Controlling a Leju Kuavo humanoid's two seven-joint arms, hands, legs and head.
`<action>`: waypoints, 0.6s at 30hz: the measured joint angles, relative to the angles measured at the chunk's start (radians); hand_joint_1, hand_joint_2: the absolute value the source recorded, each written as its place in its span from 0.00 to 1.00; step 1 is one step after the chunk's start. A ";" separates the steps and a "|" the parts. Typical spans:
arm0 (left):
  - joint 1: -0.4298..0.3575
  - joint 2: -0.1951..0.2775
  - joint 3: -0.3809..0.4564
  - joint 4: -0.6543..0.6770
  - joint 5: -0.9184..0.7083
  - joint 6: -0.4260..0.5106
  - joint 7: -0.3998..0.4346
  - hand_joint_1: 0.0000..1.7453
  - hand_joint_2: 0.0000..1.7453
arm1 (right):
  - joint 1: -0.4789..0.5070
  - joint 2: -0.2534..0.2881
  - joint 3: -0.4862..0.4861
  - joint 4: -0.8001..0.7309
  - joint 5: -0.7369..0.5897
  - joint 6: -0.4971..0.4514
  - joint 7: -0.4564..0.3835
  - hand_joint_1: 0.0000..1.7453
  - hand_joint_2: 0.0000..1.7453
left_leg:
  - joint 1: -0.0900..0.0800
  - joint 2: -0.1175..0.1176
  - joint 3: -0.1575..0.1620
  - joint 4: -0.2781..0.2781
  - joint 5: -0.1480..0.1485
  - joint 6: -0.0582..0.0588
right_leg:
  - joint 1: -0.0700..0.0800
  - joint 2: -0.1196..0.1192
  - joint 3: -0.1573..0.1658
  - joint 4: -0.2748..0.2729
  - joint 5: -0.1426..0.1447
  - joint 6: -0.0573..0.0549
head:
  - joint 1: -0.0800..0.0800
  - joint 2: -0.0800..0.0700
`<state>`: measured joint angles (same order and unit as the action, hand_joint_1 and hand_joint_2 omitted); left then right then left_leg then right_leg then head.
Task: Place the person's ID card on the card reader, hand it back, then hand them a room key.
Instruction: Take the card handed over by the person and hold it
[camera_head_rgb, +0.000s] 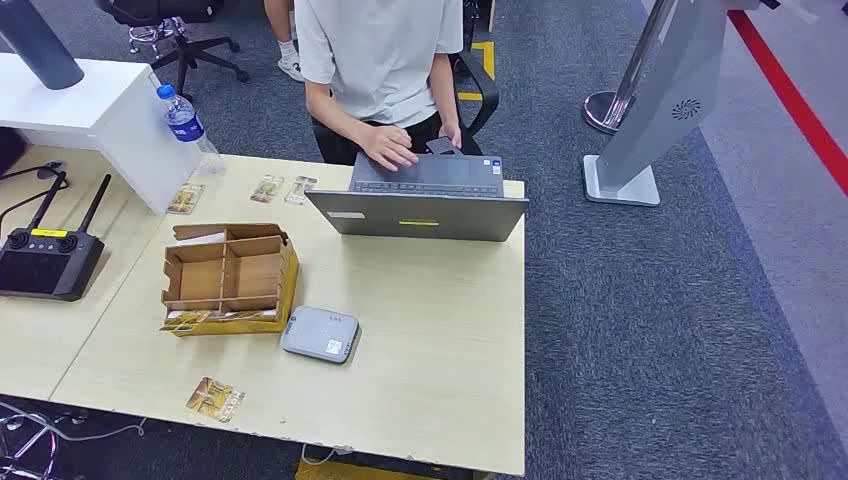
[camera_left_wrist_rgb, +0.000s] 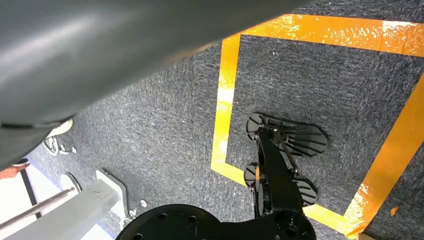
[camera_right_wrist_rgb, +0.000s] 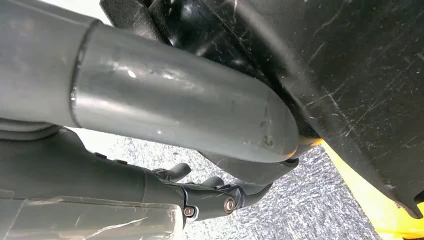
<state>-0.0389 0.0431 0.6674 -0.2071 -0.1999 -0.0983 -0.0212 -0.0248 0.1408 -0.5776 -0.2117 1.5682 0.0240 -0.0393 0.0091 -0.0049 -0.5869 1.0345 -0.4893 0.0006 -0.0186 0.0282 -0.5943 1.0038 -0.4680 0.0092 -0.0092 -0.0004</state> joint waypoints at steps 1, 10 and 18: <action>0.000 0.000 0.001 0.000 0.002 0.006 -0.003 0.00 0.00 | 0.000 0.000 0.000 0.000 0.000 0.000 0.000 0.00 0.00 | 0.000 0.000 0.000 0.000 0.000 0.000 | 0.000 0.000 0.000 0.000 0.000 0.000 | 0.000 0.000; -0.020 -0.044 0.138 0.000 0.194 0.331 -0.224 0.00 0.00 | 0.000 0.009 -0.002 -0.001 -0.020 -0.003 0.031 0.00 0.00 | 0.000 0.000 0.000 0.000 0.000 0.000 | 0.000 0.000 0.001 0.000 0.000 0.000 | 0.000 0.000; -0.040 -0.104 0.330 0.000 0.349 0.345 -0.548 0.00 0.00 | -0.001 0.031 -0.012 -0.003 -0.020 -0.010 0.051 0.00 0.00 | 0.000 0.000 0.001 0.000 -0.001 0.000 | 0.000 0.000 0.001 0.000 0.000 0.000 | 0.000 0.000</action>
<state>-0.0786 -0.0611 0.9970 -0.2075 0.1493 0.2471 -0.5694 -0.0254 0.1721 -0.5900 -0.2143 1.5487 0.0142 0.0114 0.0091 -0.0047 -0.5854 1.0346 -0.4898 0.0010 -0.0186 0.0284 -0.5929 1.0037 -0.4680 0.0093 -0.0091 -0.0004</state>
